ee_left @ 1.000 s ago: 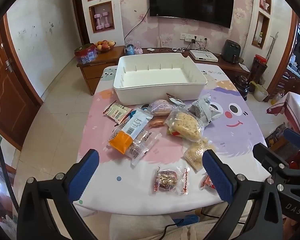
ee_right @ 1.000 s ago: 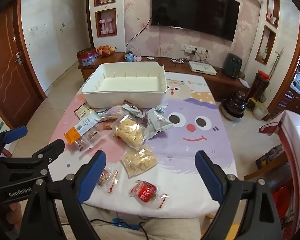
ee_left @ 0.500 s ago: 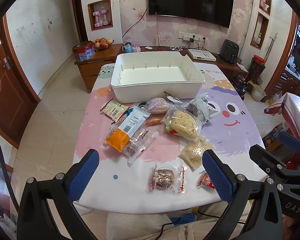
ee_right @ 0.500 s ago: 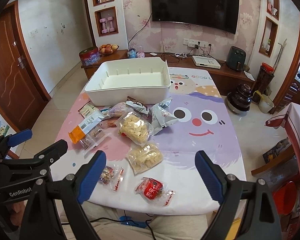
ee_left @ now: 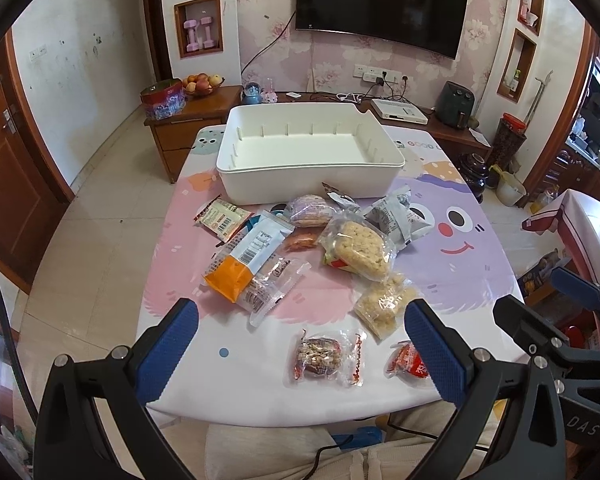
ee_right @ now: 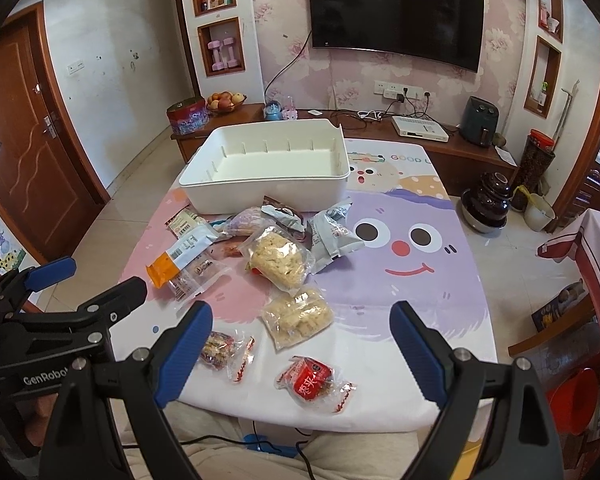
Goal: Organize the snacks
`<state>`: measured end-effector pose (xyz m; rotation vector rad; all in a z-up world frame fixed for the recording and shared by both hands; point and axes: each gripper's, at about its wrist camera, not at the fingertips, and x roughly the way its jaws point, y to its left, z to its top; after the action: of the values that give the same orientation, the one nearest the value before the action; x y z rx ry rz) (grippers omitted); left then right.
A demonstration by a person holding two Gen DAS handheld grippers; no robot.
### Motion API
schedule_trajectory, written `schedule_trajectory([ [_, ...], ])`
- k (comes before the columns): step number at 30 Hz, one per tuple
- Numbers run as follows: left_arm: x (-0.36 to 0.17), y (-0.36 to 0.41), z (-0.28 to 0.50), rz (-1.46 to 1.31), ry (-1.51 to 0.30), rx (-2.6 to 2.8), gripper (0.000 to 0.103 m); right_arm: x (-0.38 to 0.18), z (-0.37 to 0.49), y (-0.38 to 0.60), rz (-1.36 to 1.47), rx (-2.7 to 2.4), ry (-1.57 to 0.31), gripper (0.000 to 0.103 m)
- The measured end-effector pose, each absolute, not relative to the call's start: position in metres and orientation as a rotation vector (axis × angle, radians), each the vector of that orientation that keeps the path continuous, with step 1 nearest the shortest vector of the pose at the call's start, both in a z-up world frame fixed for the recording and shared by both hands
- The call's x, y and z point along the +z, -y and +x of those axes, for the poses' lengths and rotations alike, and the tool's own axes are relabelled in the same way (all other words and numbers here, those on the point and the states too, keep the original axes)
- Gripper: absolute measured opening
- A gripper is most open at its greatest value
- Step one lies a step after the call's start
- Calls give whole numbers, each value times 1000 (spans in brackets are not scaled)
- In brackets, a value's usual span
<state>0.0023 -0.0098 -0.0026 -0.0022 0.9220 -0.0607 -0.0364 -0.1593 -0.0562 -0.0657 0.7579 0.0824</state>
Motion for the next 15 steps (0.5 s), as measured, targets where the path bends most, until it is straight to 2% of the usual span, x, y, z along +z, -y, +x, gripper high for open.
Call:
schedule_trajectory([
  [15, 1, 1, 5, -32, -883, -41, 103, -42, -37, 162, -94, 95, -724, 91],
])
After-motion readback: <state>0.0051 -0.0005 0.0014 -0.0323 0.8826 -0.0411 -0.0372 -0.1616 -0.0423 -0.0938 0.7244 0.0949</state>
